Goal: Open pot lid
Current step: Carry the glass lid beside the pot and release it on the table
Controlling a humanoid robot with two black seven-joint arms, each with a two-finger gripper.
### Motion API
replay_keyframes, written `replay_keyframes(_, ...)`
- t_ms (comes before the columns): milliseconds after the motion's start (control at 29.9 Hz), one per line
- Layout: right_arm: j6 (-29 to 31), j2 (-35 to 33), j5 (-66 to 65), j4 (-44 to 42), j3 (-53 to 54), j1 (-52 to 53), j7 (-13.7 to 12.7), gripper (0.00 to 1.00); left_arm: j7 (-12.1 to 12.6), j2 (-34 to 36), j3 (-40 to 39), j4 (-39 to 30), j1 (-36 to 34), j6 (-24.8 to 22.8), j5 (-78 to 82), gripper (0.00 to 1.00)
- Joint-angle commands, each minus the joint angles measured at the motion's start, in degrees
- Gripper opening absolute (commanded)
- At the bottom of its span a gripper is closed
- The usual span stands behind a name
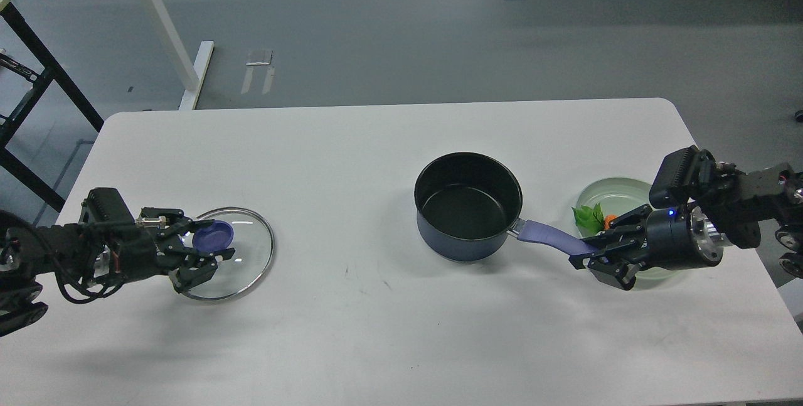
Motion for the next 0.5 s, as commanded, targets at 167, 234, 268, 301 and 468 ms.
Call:
replay_keyframes(167,0.01,0.0,0.0,-0.01,0.0,0.0,-0.01,0.34,0.0,0.09,-0.77,0.03,0.7,-0.03,-0.38,0.93)
replay_keyframes(234,-0.08,0.0,0.08,-0.01,0.0,0.0,-0.01,0.34,0.0,0.18,-0.86,-0.58,0.62,-0.11,-2.39,0.99)
replay_keyframes(268,-0.17,0.0,0.17,0.07,0.0,0.0,-0.01,0.34,0.0,0.18,-0.95,-0.93,0.44,-0.29,-4.66,0.99)
replay_keyframes(301,-0.17,0.0,0.43,0.16,0.0,0.0,-0.01,0.34,0.0,0.18,-1.04,-1.2,0.18,-0.55,-7.03,0.99)
replay_keyframes(468,-0.25,0.27,2.19,0.69,0.09,0.0,-0.01,0.34,0.0,0.18,-1.04,-3.22,-2.54,-3.27,-21.45,0.99)
